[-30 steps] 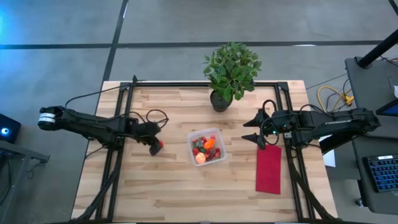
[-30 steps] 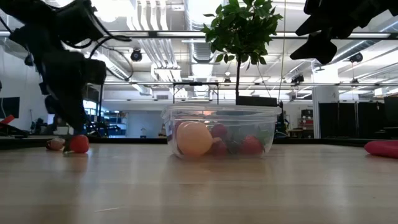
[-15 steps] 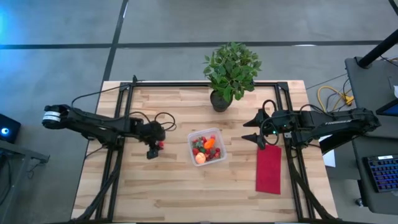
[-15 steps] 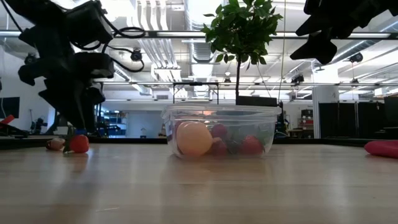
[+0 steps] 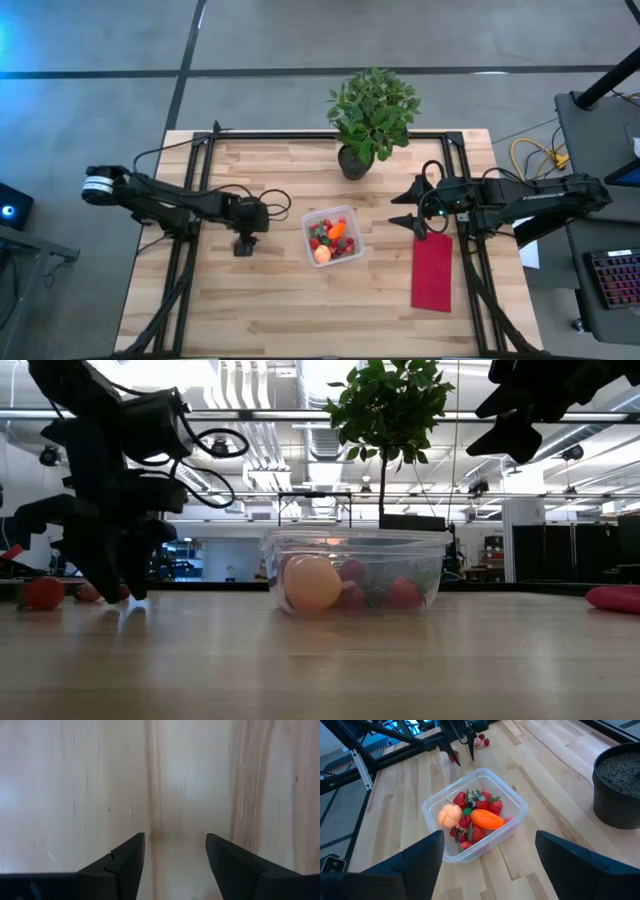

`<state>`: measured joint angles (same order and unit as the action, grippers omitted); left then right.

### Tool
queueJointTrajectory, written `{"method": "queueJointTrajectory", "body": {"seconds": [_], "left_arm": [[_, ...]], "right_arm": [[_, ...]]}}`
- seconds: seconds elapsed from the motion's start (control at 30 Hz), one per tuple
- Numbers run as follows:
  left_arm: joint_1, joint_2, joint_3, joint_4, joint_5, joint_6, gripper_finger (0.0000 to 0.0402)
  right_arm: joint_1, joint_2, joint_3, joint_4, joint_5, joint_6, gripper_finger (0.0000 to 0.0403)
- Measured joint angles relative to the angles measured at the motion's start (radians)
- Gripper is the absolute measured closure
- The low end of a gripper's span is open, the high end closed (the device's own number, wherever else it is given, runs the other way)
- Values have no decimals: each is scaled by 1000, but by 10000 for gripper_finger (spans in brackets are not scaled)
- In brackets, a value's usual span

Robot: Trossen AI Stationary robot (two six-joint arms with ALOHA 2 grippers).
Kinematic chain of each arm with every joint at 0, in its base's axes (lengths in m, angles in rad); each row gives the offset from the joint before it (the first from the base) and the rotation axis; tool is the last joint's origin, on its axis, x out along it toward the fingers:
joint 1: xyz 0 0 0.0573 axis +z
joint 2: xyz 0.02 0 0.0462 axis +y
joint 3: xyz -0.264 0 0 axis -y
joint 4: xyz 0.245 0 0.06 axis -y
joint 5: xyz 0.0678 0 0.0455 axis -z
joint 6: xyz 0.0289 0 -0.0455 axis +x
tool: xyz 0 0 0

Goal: Pick and placing Produce into tupperware
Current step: Put the red strawberry into the transparent bin

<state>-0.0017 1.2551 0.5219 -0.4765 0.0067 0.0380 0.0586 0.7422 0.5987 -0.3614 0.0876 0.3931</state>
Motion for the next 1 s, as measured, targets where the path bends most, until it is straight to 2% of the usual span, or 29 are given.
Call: {"method": "queueJointTrajectory", "body": {"seconds": [0.13, 0.23, 0.33, 0.4, 0.43, 0.5, 0.57, 0.67, 1.0], "left_arm": [[0, -11, 39, -128, -6, -26, 205], [0, -55, 95, -213, -75, -220, 205], [0, -94, 176, -398, -187, -571, 205], [0, -122, 223, -524, -233, -856, 205], [0, -135, 241, -565, -232, -1040, 205], [0, -149, 252, -631, -165, -1395, 205], [-15, -159, 248, -616, -77, -1593, 205], [-53, -149, 232, -578, -19, -1684, 205], [-176, -39, 203, -571, -13, -1979, 205]], "right_arm": [[0, 0, 0, 0, 0, 0, 92], [0, 0, 0, -1, 0, 0, 93], [0, 0, 0, 1, 0, 0, 96], [0, 0, 0, 1, 0, 0, 96], [0, 0, 0, 0, 0, 0, 96], [0, 0, 0, 0, 0, 0, 94], [0, 0, 0, 0, 0, 0, 92], [0, 0, 0, 1, 0, 0, 90], [0, 0, 0, 0, 0, 0, 94]]}}
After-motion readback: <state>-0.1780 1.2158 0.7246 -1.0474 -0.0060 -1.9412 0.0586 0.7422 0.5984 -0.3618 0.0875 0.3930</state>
